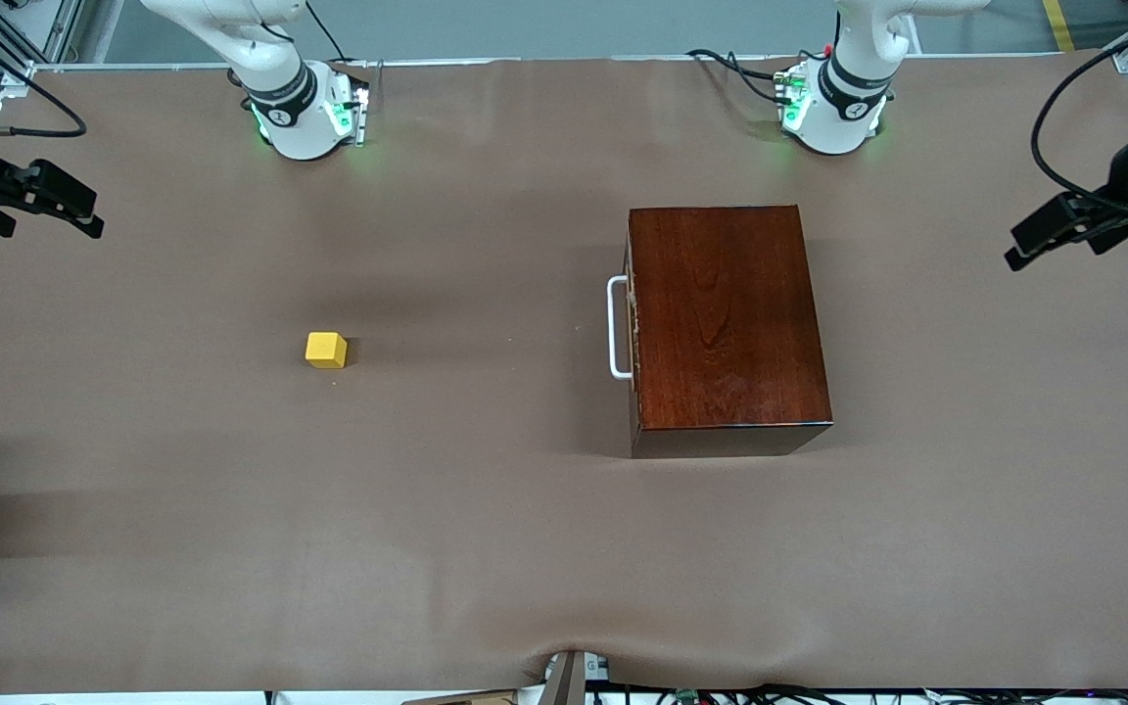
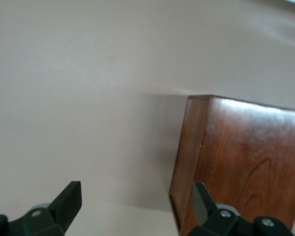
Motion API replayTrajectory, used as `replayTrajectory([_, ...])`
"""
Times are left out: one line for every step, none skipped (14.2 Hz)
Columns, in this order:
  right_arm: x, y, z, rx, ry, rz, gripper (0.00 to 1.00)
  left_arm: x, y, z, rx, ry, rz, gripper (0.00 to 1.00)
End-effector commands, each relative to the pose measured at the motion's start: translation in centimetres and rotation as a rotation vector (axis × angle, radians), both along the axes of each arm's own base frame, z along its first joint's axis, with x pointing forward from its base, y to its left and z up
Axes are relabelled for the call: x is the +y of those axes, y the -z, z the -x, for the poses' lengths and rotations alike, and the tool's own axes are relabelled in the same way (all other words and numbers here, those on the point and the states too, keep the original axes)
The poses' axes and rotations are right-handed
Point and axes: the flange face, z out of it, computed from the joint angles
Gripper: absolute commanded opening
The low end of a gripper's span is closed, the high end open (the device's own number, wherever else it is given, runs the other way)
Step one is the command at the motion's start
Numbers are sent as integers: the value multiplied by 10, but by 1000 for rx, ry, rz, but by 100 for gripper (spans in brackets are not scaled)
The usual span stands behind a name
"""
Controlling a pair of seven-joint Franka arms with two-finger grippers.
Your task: Open drawer, take yellow block, close drawer
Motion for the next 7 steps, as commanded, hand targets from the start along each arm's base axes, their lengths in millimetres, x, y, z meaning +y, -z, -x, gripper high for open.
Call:
replayTrajectory([0, -2, -3, -5, -8, -18, 100, -4, -1, 12, 28, 156, -38, 100])
replayTrajectory([1, -2, -3, -5, -10, -18, 100, -3, -1, 13, 37, 184, -42, 100])
replayTrajectory([1, -2, -3, -3, -10, -19, 100, -2, -4, 14, 34, 198, -44, 100])
replayTrajectory([1, -2, -3, -3, -10, -19, 100, -1, -5, 13, 30, 231, -45, 100])
replayTrajectory([1, -2, -3, -3, -10, -19, 100, 0, -5, 13, 30, 291, -45, 100])
replayTrajectory([1, -2, -3, -3, -10, -19, 100, 4, -4, 12, 31, 331, -46, 100])
replayTrajectory([3, -2, -3, -3, -13, -19, 100, 4, -2, 11, 34, 333, -46, 100])
